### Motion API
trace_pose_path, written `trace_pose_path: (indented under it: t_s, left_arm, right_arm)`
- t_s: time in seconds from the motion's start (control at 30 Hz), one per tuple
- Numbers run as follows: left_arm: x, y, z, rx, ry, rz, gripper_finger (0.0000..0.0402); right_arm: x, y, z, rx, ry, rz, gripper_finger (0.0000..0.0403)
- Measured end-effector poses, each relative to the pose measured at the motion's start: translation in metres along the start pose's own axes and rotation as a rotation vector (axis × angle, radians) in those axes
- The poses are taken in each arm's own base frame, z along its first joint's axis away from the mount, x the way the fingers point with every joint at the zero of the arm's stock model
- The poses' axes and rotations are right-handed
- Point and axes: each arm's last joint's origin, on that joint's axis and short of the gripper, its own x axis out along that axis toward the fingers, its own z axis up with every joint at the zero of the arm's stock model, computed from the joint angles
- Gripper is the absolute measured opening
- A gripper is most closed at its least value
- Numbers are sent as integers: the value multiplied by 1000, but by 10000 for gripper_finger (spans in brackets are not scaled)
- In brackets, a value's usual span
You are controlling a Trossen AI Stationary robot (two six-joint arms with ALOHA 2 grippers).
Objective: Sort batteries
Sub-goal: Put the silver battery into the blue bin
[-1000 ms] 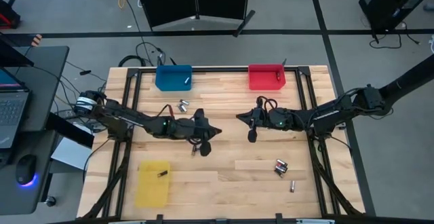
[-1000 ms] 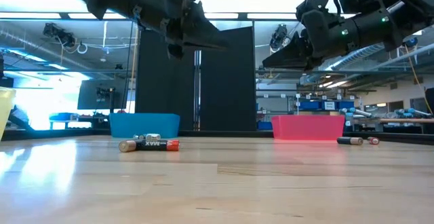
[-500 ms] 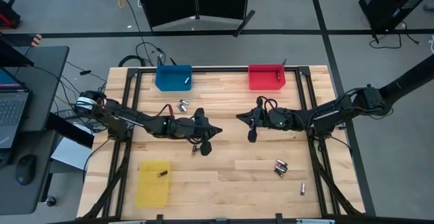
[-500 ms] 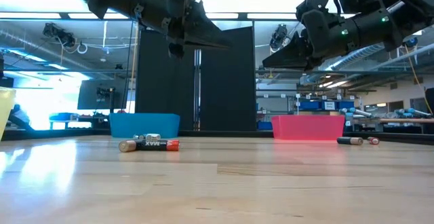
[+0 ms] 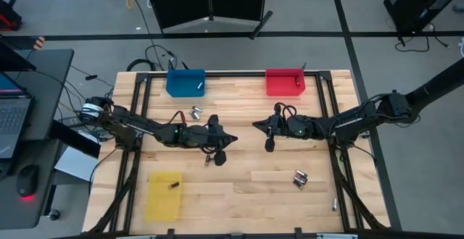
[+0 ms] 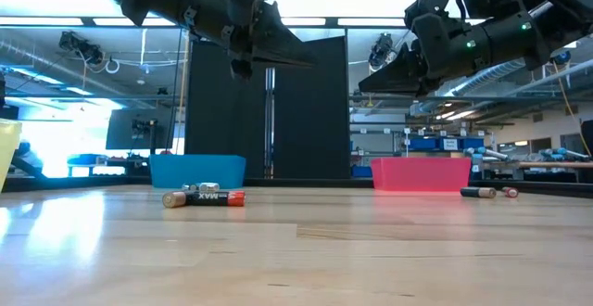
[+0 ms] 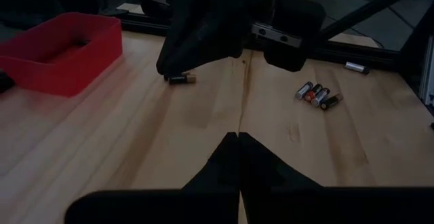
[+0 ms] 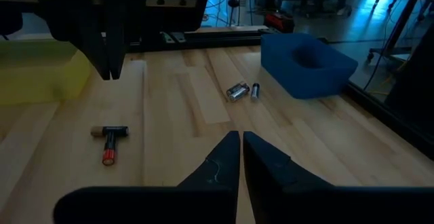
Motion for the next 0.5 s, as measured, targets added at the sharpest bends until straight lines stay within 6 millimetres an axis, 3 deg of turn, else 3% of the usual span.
trace_pose_path:
  t_s: [0.5]
  left_arm:
    - [3,11,3,55,-8,8,4]
  right_arm:
    - [0,0,0,0,0,0,30]
